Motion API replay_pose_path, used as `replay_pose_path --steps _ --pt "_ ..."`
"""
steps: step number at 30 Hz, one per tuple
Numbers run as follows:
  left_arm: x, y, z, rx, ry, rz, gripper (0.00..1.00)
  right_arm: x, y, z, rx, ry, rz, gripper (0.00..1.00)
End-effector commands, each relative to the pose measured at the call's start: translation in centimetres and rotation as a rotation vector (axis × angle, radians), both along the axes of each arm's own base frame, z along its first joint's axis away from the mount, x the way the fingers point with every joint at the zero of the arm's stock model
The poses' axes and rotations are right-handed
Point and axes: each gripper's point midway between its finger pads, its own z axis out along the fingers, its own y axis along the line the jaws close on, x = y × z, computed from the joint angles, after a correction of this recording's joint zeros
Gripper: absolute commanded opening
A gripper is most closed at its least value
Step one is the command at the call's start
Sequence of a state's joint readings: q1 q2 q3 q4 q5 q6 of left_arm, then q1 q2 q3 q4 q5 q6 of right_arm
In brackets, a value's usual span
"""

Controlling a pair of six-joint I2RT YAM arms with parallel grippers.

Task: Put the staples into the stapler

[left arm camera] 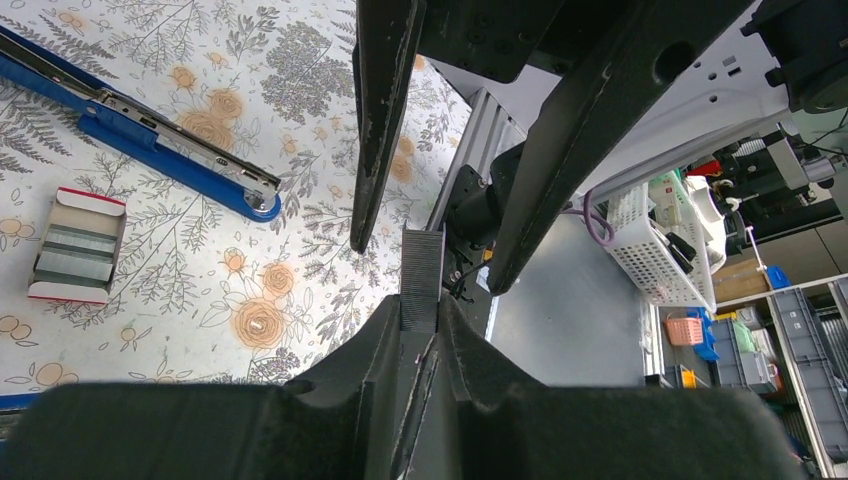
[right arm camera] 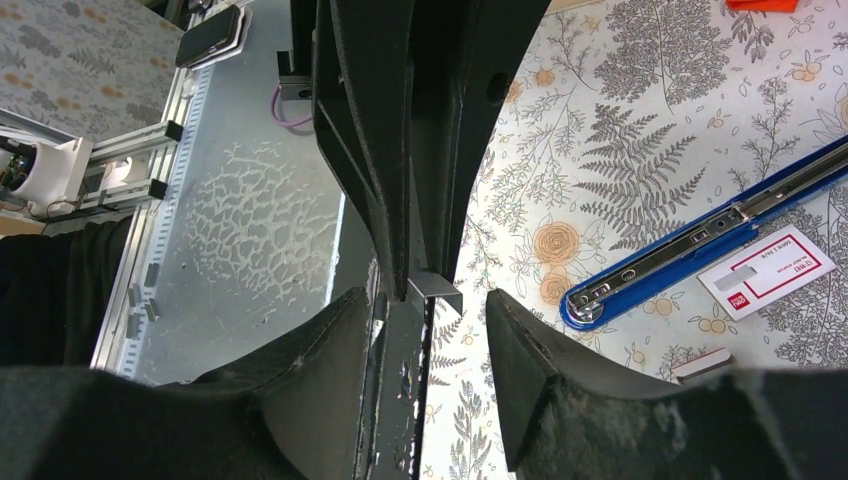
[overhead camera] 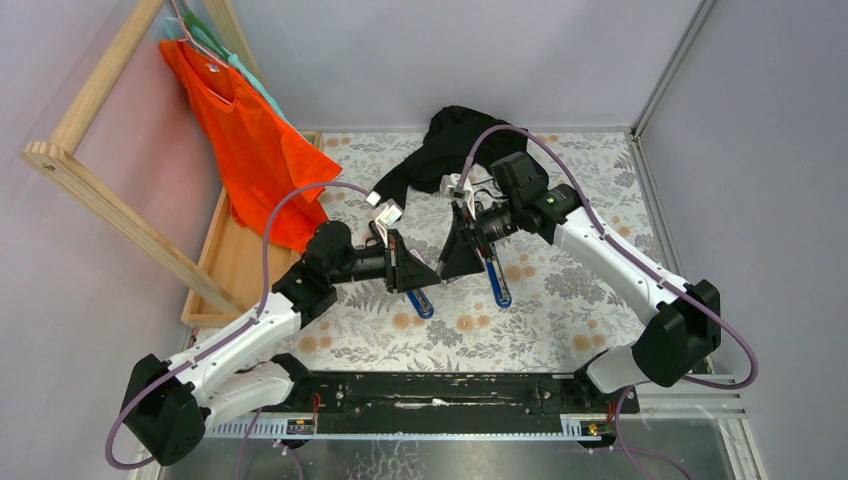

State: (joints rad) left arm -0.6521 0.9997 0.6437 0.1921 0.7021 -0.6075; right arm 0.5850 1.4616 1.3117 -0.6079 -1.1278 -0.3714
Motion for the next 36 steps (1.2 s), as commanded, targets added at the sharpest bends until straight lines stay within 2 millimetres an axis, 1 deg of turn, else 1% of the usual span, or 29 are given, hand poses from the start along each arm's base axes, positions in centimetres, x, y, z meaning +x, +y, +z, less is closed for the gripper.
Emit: replay_pose_path --steps 1,6,10,17,19,21,24,26,29,32,36 --pt "-0.4 -0.4 1.5 -0.034 -0.044 -0.040 0.19 -0.3 0.7 1.9 0.049 -0.040 0.044 0.54" --pt "-0.5 -0.4 1.5 -0.035 -0.043 -0.044 0.19 -0.5 0.7 1.9 0.052 -0.038 0.053 0.51" --pt "-0.5 -0.4 1.3 -0.033 -0.039 -0.044 0.19 -0.6 0.7 1.9 0.050 -0.038 0.054 0.45" --pt "-0.5 -0.4 1.3 -0.031 -0.040 -0.045 0.19 -0.8 0.6 1.8 0.046 -0.036 0.059 0.27" --pt "-0.4 -0.3 1.2 -0.027 -0.041 -0.040 0.19 -0.9 0.6 1.7 0.042 -0.037 0.057 0.20" --pt "-0.4 -0.3 1.0 -0.018 -0.040 -0.036 0.20 -0.9 0.5 1.7 0.040 -0.040 0.053 0.17" --pt "-0.1 -0.1 0.6 -0.003 -0.039 -0.014 0.27 -0.8 0.5 1.6 0.037 -0.042 0.039 0.15" --pt "0.4 0.3 0.2 0.024 -0.040 0.029 0.35 -0.8 0.6 1.4 0.032 -0.040 0.023 0.12" --pt "0.9 1.1 -0.6 0.069 -0.039 0.092 0.43 -0.4 0.8 1.2 0.027 -0.054 -0.022 0.09" --pt "1.7 2.4 -1.1 0.110 -0.040 0.188 0.57 0.2 1.1 1.0 0.020 -0.076 -0.087 0.09" --pt "3.3 4.9 -1.6 0.159 -0.036 0.381 0.71 0.9 1.6 0.3 0.004 -0.093 -0.176 0.09"
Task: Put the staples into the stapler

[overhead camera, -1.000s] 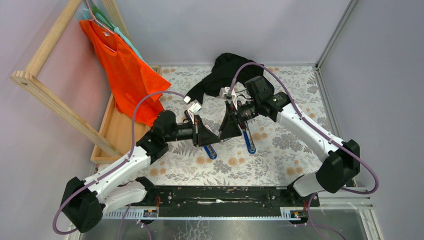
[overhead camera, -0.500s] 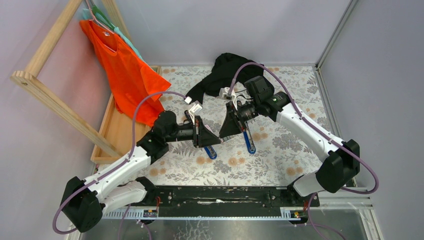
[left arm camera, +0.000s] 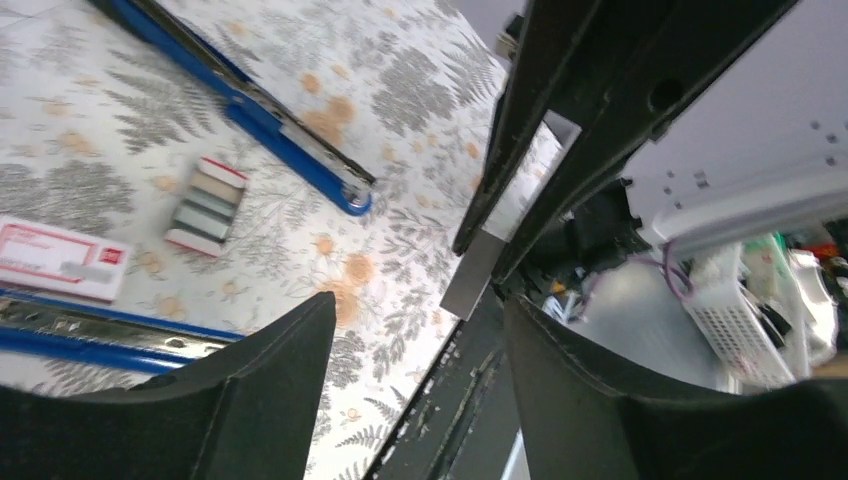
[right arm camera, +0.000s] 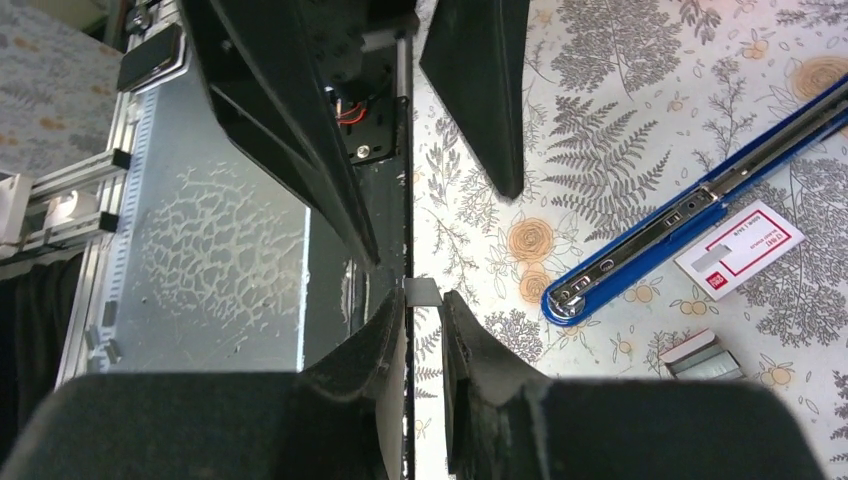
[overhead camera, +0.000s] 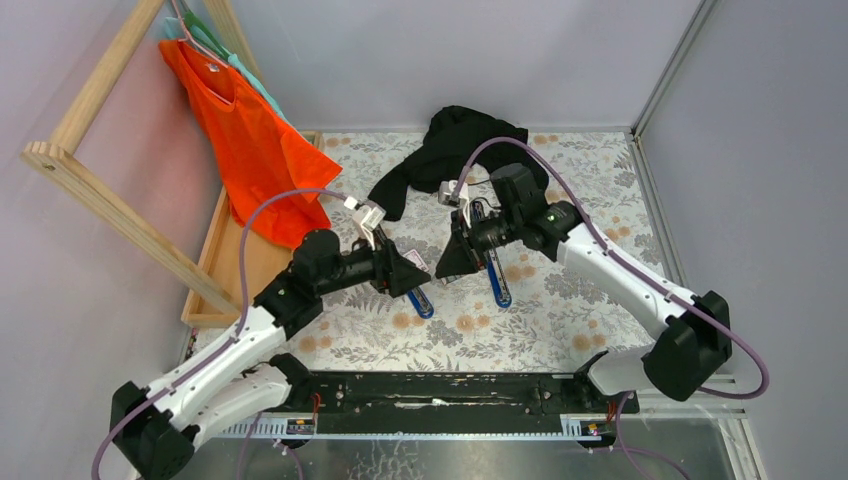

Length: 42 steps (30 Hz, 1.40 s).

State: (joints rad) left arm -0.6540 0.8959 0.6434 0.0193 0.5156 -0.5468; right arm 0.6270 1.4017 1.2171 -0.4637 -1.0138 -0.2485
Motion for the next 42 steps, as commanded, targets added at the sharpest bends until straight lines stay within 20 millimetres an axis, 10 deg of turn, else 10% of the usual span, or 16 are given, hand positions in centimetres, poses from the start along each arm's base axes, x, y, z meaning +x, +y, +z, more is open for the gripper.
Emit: replay_pose_path --steps 1,14,42 --pt "2.4 3.4 -0.9 0.079 -0.013 0.262 0.74 1.1 1.2 1.1 0.029 -0.065 -0.123 0.09" --pt "4.6 10.1 -2.5 0.090 0.046 0.692 0.98 2.7 3.0 -3.8 0.002 -0.206 -0.476 0.10" --pt "5.4 11.5 -9.0 0.169 0.232 0.853 1.00 4.6 5.2 -13.4 -0.122 -0.430 -0.873 0.12"
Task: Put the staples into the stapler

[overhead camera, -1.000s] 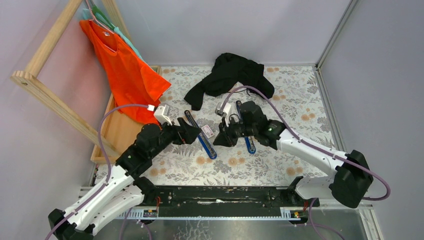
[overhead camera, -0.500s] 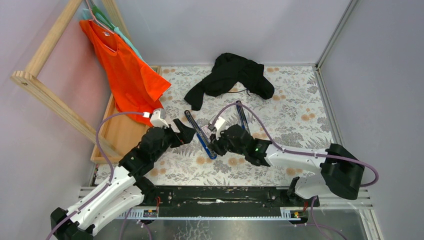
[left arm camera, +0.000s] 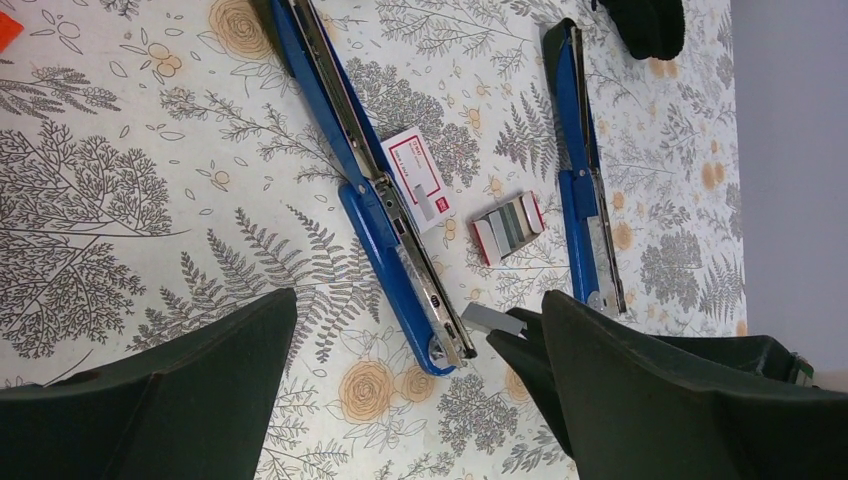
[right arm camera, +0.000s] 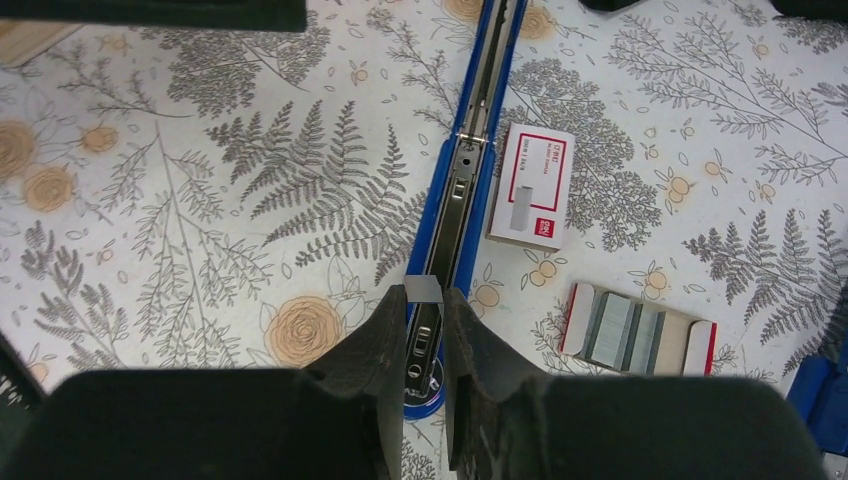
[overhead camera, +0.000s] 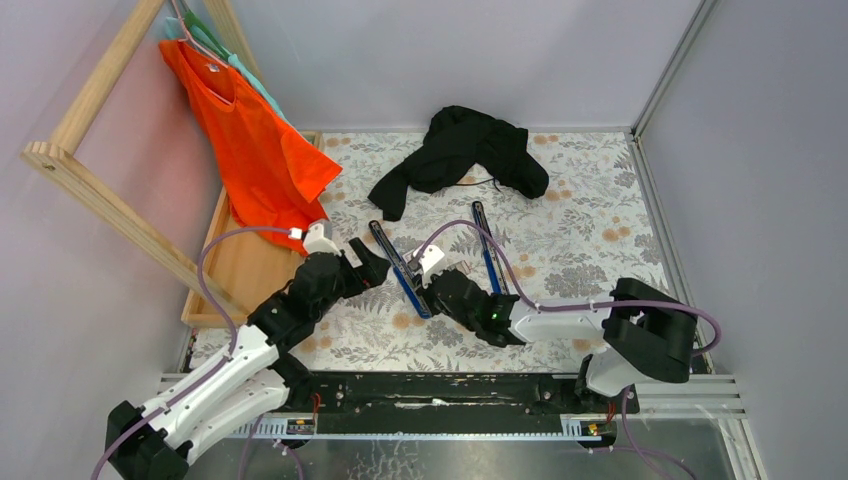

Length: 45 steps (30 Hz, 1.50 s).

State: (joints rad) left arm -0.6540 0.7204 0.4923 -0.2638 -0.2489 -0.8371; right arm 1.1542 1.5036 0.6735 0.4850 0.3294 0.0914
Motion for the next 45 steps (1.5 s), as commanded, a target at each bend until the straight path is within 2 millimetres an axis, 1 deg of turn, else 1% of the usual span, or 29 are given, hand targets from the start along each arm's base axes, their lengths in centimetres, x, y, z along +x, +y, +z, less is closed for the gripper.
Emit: replay_pose_path --steps 1,10,18,27,36,41,45 --pt "0.3 0.4 -0.6 0.005 0.002 0.035 1.00 1.2 0.5 0.7 0.062 -0.038 -0.082 0.12" --pt "0.3 0.4 -0.9 0.004 0.008 0.036 1.00 1.4 0.6 -0.9 0.038 -0.026 -0.105 0.11" --pt "0.4 0.3 -1.1 0.003 0.012 0.038 1.00 1.5 0.6 -1.9 0.021 -0.013 -0.122 0.11" --pt "0.4 0.3 -1.1 -0.003 0.011 0.038 1.00 1.5 0.6 -2.4 0.014 -0.003 -0.137 0.11" --pt "0.4 0.2 -1.2 -0.009 0.014 0.041 1.00 1.2 0.9 -1.7 0.025 -0.027 -0.151 0.10" --pt "0.4 0.2 -1.2 -0.013 0.015 0.042 1.00 1.0 0.9 -2.1 0.018 -0.024 -0.156 0.10" --pt "0.3 0.1 -1.4 -0.016 0.020 0.042 1.00 1.1 0.9 -2.0 0.027 -0.029 -0.181 0.10"
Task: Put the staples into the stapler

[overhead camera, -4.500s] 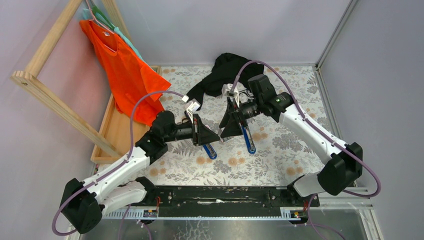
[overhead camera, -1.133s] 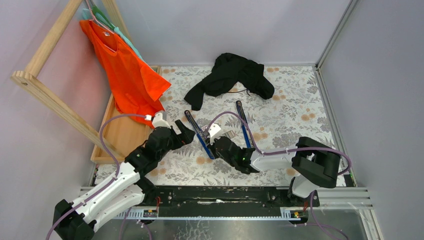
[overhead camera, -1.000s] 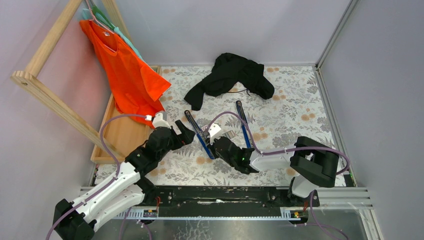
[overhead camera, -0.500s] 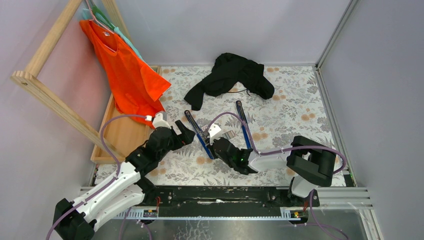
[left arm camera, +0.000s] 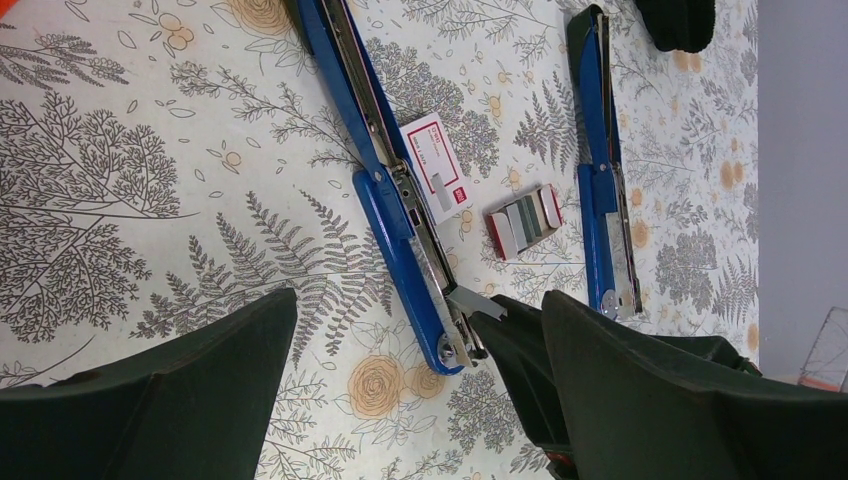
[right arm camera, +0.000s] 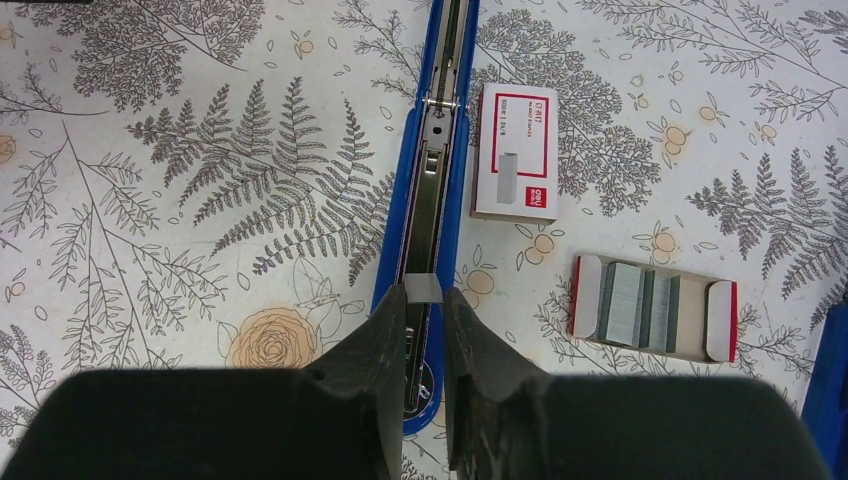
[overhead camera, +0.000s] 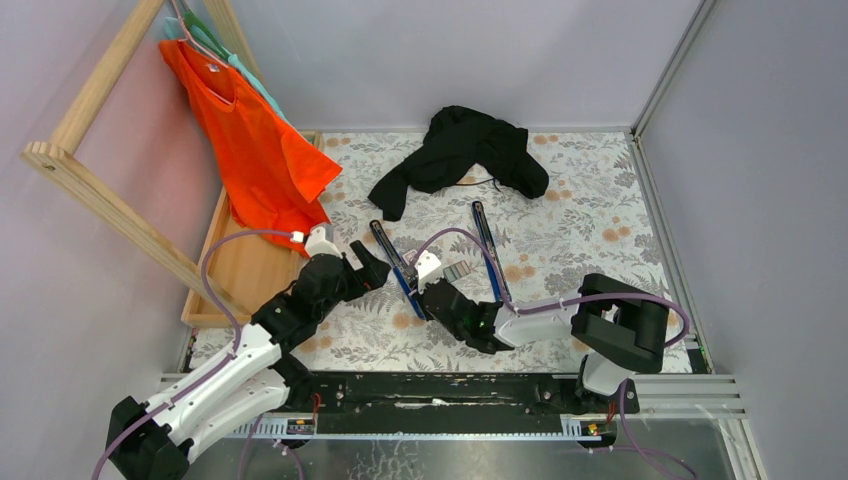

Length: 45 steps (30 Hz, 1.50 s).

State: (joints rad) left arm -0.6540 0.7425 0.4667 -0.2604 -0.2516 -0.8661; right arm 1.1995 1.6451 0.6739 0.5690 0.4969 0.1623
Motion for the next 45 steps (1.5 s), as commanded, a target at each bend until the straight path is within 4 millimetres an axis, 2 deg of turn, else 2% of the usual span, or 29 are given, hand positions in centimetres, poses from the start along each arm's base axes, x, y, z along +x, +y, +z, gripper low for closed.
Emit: replay_pose_path --steps 1,11,20,37,39,45 --pt "0.5 0.0 0.2 -0.022 -0.024 0.026 1.00 0.5 0.9 1.5 0.060 -0.030 -0.054 0.10" --pt "0.5 -0.2 -0.1 -0.035 -0.015 0.028 1.00 0.5 0.9 3.2 0.132 -0.054 -0.072 0.10" --pt "0.5 -0.3 -0.3 -0.039 -0.011 0.023 1.00 0.3 0.8 1.9 0.107 -0.026 -0.072 0.09" --pt "0.4 -0.3 -0.4 -0.042 -0.009 0.022 1.00 0.1 1.1 1.3 0.090 0.000 -0.067 0.09" --pt "0.4 -0.3 -0.5 -0.041 -0.007 0.022 1.00 0.1 1.0 0.2 0.063 0.010 -0.070 0.09" --pt "0.4 -0.3 -0.4 -0.041 -0.008 0.023 1.00 -0.1 1.1 -0.1 0.059 0.024 -0.063 0.09"
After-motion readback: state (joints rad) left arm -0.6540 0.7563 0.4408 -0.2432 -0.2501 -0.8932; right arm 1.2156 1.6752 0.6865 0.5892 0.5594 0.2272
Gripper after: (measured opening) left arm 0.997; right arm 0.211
